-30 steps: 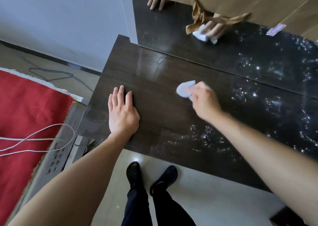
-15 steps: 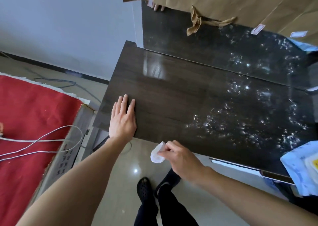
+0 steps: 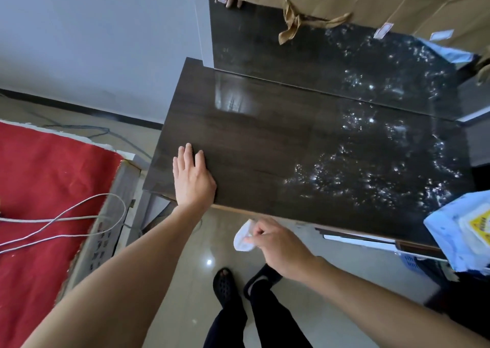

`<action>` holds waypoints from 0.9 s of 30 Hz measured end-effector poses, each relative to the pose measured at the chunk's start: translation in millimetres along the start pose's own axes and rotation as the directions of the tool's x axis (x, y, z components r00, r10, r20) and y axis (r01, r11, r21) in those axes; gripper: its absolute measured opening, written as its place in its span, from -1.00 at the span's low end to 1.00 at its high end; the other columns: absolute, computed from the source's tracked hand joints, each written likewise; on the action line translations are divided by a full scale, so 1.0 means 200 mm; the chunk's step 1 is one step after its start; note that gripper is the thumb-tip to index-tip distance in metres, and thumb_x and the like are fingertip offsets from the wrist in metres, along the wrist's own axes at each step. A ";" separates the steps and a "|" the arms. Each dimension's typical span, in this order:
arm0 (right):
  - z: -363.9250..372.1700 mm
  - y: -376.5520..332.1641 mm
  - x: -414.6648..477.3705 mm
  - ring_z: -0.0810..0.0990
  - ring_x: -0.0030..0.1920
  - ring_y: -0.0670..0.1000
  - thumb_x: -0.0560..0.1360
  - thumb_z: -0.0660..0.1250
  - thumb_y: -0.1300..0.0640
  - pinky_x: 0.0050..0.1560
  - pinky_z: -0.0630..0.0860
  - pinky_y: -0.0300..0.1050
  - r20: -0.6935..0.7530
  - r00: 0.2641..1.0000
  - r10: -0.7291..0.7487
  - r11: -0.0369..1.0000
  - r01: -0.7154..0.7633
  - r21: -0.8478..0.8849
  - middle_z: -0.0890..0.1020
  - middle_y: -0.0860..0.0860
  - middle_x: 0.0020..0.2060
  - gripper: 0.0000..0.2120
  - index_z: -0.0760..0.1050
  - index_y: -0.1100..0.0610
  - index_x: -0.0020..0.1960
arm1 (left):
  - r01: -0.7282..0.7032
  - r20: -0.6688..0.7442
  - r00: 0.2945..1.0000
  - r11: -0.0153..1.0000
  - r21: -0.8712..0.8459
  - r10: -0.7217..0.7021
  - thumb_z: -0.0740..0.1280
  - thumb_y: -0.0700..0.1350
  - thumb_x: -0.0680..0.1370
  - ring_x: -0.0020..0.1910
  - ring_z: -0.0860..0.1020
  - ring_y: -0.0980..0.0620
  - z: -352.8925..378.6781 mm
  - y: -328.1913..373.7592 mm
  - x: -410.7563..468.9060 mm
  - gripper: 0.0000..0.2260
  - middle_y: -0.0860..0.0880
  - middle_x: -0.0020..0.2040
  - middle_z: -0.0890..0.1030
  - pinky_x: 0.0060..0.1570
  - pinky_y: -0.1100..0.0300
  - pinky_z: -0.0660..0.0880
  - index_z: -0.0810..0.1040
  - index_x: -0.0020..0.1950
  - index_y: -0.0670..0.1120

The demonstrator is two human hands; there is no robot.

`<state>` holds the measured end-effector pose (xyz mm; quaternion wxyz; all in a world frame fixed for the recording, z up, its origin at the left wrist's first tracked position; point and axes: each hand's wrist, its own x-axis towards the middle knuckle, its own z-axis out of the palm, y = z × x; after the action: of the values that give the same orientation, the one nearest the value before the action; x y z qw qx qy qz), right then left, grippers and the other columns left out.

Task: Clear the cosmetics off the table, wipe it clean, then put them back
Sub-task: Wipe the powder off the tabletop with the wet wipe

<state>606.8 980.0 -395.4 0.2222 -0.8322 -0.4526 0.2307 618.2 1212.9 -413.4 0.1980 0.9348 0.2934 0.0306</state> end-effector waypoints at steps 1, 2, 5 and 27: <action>-0.04 0.02 -0.01 0.49 -0.09 0.04 0.41 0.26 0.35 -0.24 0.45 -0.16 -0.024 0.999 0.024 1.000 -0.024 0.016 0.46 -0.02 -0.17 -0.61 0.59 0.00 0.11 | 0.057 -0.001 0.998 0.998 -0.008 -0.057 0.15 -0.24 0.54 0.51 0.06 -0.26 0.01 0.05 0.01 -0.62 -0.28 0.50 0.18 0.48 -0.09 -0.02 0.36 0.36 -0.23; -0.11 0.05 0.00 0.50 -0.11 0.02 0.42 0.26 0.34 -0.21 0.46 -0.16 -0.063 0.996 0.062 0.997 -0.060 0.044 0.47 -0.02 -0.17 -0.63 0.60 0.00 0.11 | 0.101 -0.001 0.995 0.995 -0.019 -0.101 0.14 -0.20 0.56 0.51 0.05 -0.25 0.03 0.09 0.01 -0.63 -0.28 0.51 0.16 0.48 -0.09 -0.03 0.35 0.36 -0.22; -0.42 0.21 0.13 0.54 -0.19 0.06 0.42 0.27 0.32 -0.19 0.51 -0.04 -0.271 0.946 0.181 0.982 -0.156 0.110 0.53 0.02 -0.17 -0.72 0.64 0.05 0.01 | 0.193 -0.013 0.981 0.980 -0.058 -0.194 0.13 -0.10 0.59 0.52 0.00 -0.23 0.09 0.22 0.03 -0.60 -0.26 0.53 0.11 0.49 -0.09 -0.08 0.30 0.41 -0.18; -0.92 1.18 0.72 0.47 0.03 0.28 0.44 0.23 0.38 0.01 0.42 0.00 -0.571 0.758 0.316 0.868 -0.473 -0.148 0.53 0.24 -0.02 -0.67 0.62 0.17 0.12 | 0.290 -0.129 0.954 0.943 0.163 -0.271 0.00 -0.03 0.61 0.53 0.00 -0.23 0.23 0.32 0.03 -0.54 -0.27 0.53 0.09 0.50 -0.12 -0.06 0.19 0.49 -0.17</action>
<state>937.9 956.8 -411.3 0.1624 -0.9627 -0.2140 -0.0324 664.6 1151.4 -432.0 0.0995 0.8945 0.4352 0.0245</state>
